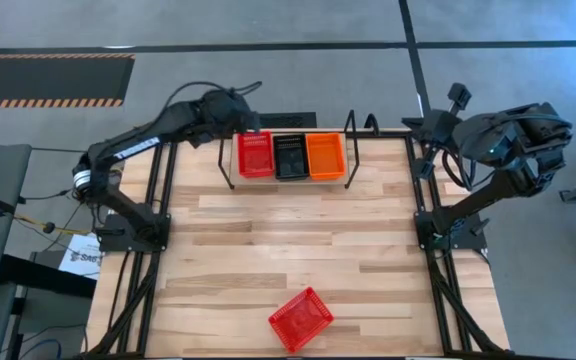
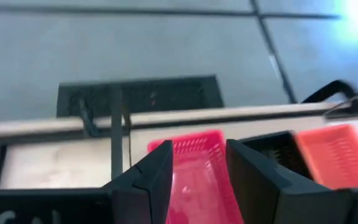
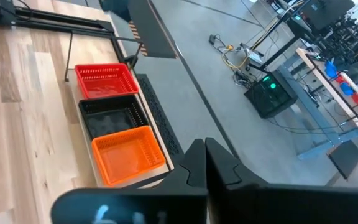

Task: Stack baskets on shelf by color
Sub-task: Stack the red bin on top of the red bin on the shelf

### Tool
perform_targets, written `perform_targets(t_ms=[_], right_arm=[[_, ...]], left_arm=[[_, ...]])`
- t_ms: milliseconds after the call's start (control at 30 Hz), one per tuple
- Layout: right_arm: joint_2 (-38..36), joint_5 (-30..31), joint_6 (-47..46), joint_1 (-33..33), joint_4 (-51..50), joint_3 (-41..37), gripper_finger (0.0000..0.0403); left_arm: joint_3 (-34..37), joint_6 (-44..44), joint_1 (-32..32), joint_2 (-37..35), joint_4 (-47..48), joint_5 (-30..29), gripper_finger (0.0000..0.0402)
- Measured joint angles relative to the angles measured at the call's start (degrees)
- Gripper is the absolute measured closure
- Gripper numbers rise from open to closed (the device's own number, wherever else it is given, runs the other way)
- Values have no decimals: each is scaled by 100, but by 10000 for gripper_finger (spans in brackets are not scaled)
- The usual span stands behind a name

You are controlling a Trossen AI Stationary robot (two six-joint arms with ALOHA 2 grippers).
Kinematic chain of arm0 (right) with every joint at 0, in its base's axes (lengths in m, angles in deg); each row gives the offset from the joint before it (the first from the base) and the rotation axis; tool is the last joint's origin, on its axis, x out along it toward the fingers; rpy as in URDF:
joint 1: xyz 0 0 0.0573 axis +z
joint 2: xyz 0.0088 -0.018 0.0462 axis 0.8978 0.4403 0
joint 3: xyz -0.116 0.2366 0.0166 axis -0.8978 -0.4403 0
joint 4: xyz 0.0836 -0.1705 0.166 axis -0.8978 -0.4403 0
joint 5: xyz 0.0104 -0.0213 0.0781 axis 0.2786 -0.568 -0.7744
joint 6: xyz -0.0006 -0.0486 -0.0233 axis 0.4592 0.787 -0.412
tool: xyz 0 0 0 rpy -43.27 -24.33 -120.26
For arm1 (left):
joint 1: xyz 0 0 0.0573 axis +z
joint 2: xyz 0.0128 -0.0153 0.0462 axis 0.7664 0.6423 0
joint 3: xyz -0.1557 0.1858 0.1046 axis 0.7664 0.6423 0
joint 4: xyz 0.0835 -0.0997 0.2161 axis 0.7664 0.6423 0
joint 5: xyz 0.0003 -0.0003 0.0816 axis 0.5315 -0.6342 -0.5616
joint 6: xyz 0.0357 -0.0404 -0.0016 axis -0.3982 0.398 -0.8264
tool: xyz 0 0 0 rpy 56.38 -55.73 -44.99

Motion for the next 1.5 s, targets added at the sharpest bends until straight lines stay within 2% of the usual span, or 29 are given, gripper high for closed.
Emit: perform_targets(t_ms=[167, 300, 500, 567, 733, 900, 1033, 1133, 1267, 1500], right_arm=[[-9, -126, -285, 0, -2, 0, 393], [-9, -712, -582, -50, 1, 0, 388], [87, -2994, -1169, -413, 20, -99, 387], [160, -3275, -1603, -406, 3, -387, 388], [548, -3302, -3029, -123, 208, -1592, 384], [1270, -3876, -3938, 311, 1535, -2598, 376], [2061, -4429, -4132, 624, 2752, -2721, 368], [2570, -4558, -4301, 791, 3357, -2716, 359], [3158, -4717, -4663, 887, 3329, -2715, 341], [3879, -5621, -5110, 894, 3299, -2720, 288]], left_arm=[[-486, -758, -709, -192, 67, -127, 267], [-538, -944, -1735, -372, 135, -193, 267], [-537, -229, -3348, -399, 1004, -585, 267], [-536, 149, -3786, -358, 1387, -798, 267], [-532, 724, -4632, -326, 2216, -1241, 267], [-530, 721, -5136, -315, 2721, -1213, 267], [-530, 715, -5393, -315, 2780, -1173, 267], [-530, 685, -5555, -315, 2772, -1178, 267], [-530, 654, -5725, -315, 2774, -1234, 267], [-530, 591, -5957, -315, 2774, -1253, 267]])
